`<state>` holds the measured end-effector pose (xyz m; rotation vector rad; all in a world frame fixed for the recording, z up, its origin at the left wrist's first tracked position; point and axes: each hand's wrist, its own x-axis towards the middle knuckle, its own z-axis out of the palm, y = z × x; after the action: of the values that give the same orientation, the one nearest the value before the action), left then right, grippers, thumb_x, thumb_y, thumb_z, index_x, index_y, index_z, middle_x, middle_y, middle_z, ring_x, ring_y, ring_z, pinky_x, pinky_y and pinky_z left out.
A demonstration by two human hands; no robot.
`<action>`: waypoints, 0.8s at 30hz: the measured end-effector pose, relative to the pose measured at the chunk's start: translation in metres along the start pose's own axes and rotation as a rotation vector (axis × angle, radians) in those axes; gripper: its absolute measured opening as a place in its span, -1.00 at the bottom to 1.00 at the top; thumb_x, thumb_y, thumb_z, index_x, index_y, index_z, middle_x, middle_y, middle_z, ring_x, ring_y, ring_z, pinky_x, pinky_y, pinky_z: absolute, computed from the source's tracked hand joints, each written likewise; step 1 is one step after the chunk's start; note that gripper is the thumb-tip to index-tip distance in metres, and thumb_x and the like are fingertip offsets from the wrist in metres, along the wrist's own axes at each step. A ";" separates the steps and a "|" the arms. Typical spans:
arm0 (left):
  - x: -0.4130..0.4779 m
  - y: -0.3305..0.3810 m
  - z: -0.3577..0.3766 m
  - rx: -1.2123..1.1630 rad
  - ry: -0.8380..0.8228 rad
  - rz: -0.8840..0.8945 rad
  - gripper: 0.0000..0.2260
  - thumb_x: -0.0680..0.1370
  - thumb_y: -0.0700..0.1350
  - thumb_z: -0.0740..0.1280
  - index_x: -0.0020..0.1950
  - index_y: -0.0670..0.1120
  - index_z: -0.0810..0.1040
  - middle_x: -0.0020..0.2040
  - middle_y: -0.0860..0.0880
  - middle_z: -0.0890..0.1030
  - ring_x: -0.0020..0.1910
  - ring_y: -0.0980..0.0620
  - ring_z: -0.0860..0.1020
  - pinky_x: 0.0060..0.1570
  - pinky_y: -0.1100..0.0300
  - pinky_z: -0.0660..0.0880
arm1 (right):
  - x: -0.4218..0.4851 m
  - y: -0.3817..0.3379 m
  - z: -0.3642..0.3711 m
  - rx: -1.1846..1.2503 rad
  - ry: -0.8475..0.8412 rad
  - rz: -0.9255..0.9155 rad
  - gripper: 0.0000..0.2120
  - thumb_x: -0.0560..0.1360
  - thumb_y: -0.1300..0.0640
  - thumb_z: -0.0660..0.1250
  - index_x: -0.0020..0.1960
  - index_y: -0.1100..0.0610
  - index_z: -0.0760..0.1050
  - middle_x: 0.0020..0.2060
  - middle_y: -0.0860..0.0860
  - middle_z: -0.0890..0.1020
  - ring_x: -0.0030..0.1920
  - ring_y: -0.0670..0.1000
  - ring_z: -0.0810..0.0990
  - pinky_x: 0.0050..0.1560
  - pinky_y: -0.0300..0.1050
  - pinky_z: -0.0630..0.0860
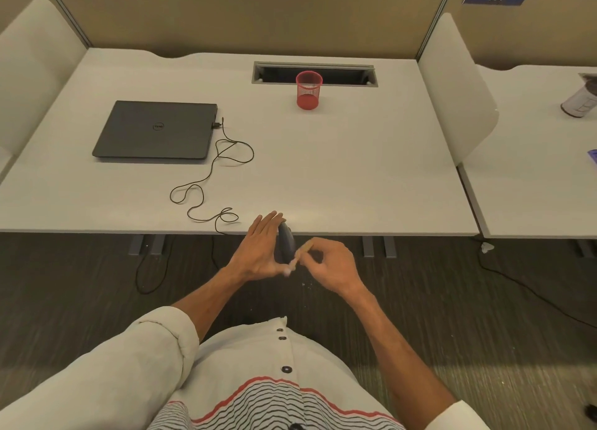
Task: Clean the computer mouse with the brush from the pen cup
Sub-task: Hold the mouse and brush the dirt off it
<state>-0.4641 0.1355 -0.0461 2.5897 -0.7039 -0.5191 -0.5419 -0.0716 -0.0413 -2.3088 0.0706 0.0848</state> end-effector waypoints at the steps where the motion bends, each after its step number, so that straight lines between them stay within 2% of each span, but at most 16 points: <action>1: -0.001 0.000 0.001 -0.018 -0.002 -0.001 0.16 0.41 0.42 0.53 0.75 -0.06 -0.02 0.78 -0.04 -0.03 0.78 -0.07 -0.06 0.76 -0.13 -0.09 | 0.001 0.002 -0.001 0.200 0.051 0.105 -0.82 0.65 -0.13 0.41 -0.04 -0.11 0.74 -0.20 -0.19 0.73 -0.14 -0.10 0.70 -0.07 -0.20 0.65; 3: -0.003 0.001 0.002 -0.053 -0.002 -0.007 0.15 0.42 0.41 0.54 0.76 -0.03 -0.02 0.79 -0.03 -0.03 0.78 -0.08 -0.06 0.76 -0.15 -0.07 | 0.005 0.005 -0.005 0.668 0.137 0.332 -0.83 0.66 -0.02 0.45 0.02 0.02 0.78 -0.14 -0.07 0.79 -0.11 -0.09 0.74 -0.07 -0.13 0.63; 4: -0.004 0.002 0.003 -0.073 -0.002 -0.011 0.15 0.42 0.41 0.54 0.76 -0.02 -0.03 0.79 -0.02 -0.04 0.78 -0.08 -0.07 0.76 -0.16 -0.06 | 0.007 0.006 -0.007 0.871 0.153 0.425 -0.82 0.67 0.01 0.45 0.05 0.08 0.78 -0.04 0.00 0.80 -0.03 -0.04 0.74 0.00 -0.04 0.62; 6: -0.006 0.003 0.005 -0.098 -0.004 -0.007 0.15 0.42 0.41 0.54 0.76 -0.02 -0.03 0.79 -0.01 -0.04 0.78 -0.08 -0.06 0.76 -0.17 -0.03 | 0.008 0.009 -0.008 1.204 0.115 0.566 -0.83 0.66 0.07 0.45 0.12 0.14 0.75 0.17 0.06 0.77 0.23 0.09 0.69 0.22 0.11 0.56; 8: -0.007 0.004 0.007 -0.114 0.004 0.004 0.15 0.42 0.40 0.55 0.76 -0.03 -0.02 0.78 -0.01 -0.02 0.78 -0.07 -0.02 0.76 -0.17 0.01 | 0.007 0.009 -0.005 1.377 0.046 0.679 -0.85 0.64 0.11 0.46 0.16 0.12 0.72 0.32 0.10 0.72 0.40 0.12 0.60 0.46 0.17 0.42; 10: -0.008 0.005 0.007 -0.138 0.015 0.013 0.14 0.43 0.38 0.56 0.76 -0.03 -0.01 0.78 -0.02 0.02 0.77 -0.06 0.03 0.76 -0.15 0.06 | 0.005 0.007 0.001 1.443 -0.011 0.764 -0.83 0.62 0.12 0.47 0.19 0.12 0.68 0.36 0.14 0.69 0.47 0.14 0.55 0.60 0.23 0.29; 12: -0.008 0.006 0.007 -0.159 0.011 0.025 0.12 0.44 0.36 0.56 0.76 -0.03 0.00 0.77 -0.02 0.05 0.76 -0.06 0.07 0.75 -0.14 0.08 | 0.004 0.006 0.006 1.502 -0.064 0.800 -0.79 0.62 0.10 0.47 0.22 0.13 0.64 0.37 0.17 0.69 0.48 0.18 0.55 0.61 0.25 0.28; 13: -0.008 0.006 0.006 -0.164 0.005 0.033 0.12 0.44 0.35 0.56 0.76 -0.03 0.00 0.77 -0.02 0.05 0.76 -0.05 0.07 0.75 -0.13 0.08 | 0.004 0.005 0.008 1.526 -0.088 0.802 -0.76 0.62 0.08 0.47 0.24 0.14 0.63 0.36 0.18 0.69 0.45 0.21 0.57 0.56 0.25 0.36; 15: -0.007 0.006 0.006 -0.166 -0.004 0.050 0.11 0.44 0.36 0.55 0.76 -0.02 0.02 0.77 -0.01 0.04 0.76 -0.04 0.06 0.76 -0.11 0.06 | 0.004 0.000 0.011 1.538 -0.138 0.794 -0.69 0.62 0.06 0.47 0.30 0.15 0.60 0.27 0.20 0.72 0.30 0.24 0.65 0.32 0.21 0.55; 17: -0.008 0.006 0.007 -0.167 -0.019 0.067 0.07 0.45 0.39 0.52 0.76 0.01 0.06 0.78 0.02 0.03 0.76 -0.01 0.04 0.76 -0.10 0.03 | 0.005 -0.004 0.012 1.530 -0.173 0.798 -0.65 0.60 0.05 0.49 0.34 0.14 0.59 0.23 0.19 0.70 0.22 0.22 0.67 0.17 0.17 0.59; 21: -0.008 0.005 0.007 -0.184 -0.021 0.095 0.02 0.46 0.40 0.50 0.75 0.04 0.10 0.77 0.03 0.04 0.76 0.00 0.04 0.76 -0.11 0.02 | 0.011 -0.005 0.017 1.517 -0.170 0.791 -0.67 0.61 0.07 0.50 0.32 0.17 0.63 0.31 0.22 0.63 0.40 0.27 0.58 0.39 0.26 0.51; 24: -0.008 0.004 0.004 -0.227 0.011 0.094 0.05 0.42 0.39 0.51 0.75 0.01 0.11 0.76 0.03 0.10 0.74 0.00 0.12 0.75 -0.05 0.07 | 0.014 -0.003 0.020 1.489 -0.133 0.790 -0.72 0.60 0.10 0.51 0.27 0.18 0.67 0.28 0.22 0.65 0.33 0.25 0.62 0.38 0.26 0.53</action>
<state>-0.4737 0.1356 -0.0457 2.3353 -0.7147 -0.5233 -0.5284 -0.0552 -0.0534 -0.6907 0.7060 0.4166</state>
